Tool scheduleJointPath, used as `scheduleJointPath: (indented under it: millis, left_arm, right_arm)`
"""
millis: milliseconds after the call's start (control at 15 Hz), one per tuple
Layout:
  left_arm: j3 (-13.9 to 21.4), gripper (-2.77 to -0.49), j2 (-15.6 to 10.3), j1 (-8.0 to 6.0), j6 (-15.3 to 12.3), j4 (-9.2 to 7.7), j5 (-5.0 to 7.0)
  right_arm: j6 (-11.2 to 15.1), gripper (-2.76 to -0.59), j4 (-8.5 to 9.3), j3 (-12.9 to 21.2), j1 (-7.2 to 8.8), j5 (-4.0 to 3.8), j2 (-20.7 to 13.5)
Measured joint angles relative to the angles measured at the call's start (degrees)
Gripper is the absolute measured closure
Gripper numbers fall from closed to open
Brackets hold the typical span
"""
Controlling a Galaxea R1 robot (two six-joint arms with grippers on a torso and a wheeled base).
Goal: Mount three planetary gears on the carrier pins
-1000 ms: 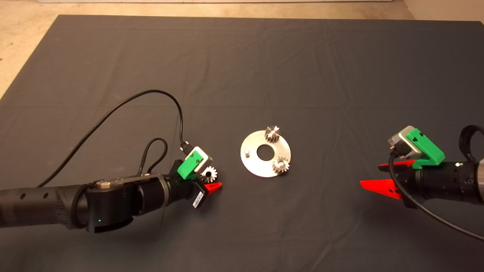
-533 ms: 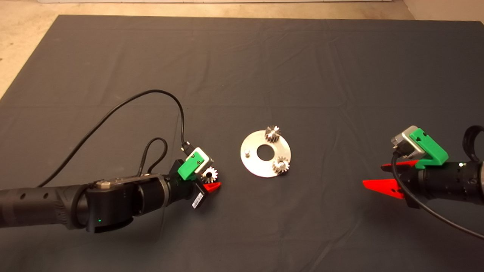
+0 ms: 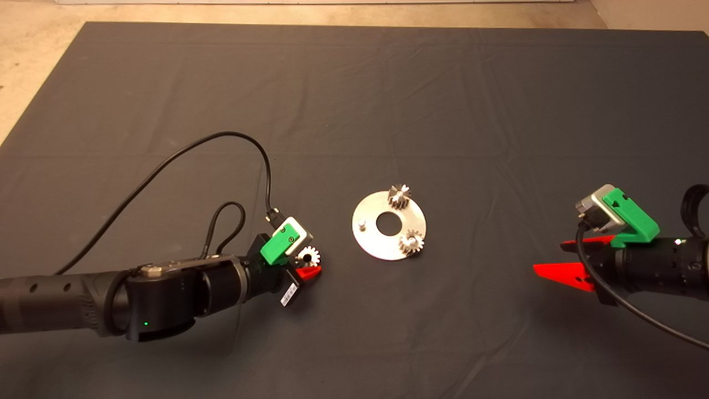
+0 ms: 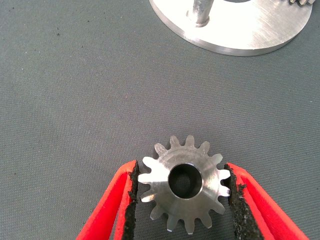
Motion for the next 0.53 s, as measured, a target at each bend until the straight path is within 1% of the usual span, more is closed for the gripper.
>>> scheduleJointPath:
  millis: [200,333,467,533]
  left_arm:
    - [0.0,-1.03,0.0,0.00,1.2,0.00,-0.05]
    - [0.0,-1.01,0.0,0.00,1.3,0.00,-0.05]
    - [0.0,-1.01,0.0,0.28,1.5,0.20,-0.17]
    - [0.0,-0.95,0.0,0.28,1.6,0.20,-0.18]
  right_arm:
    - [0.0,-1.78,0.00,0.0,0.00,0.04,0.0]
    - [0.0,-1.78,0.00,0.0,0.00,0.04,0.0]
    - [0.0,-1.78,0.00,0.0,0.00,0.06,0.0]
    - [0.0,-1.78,0.00,0.0,0.00,0.06,0.0]
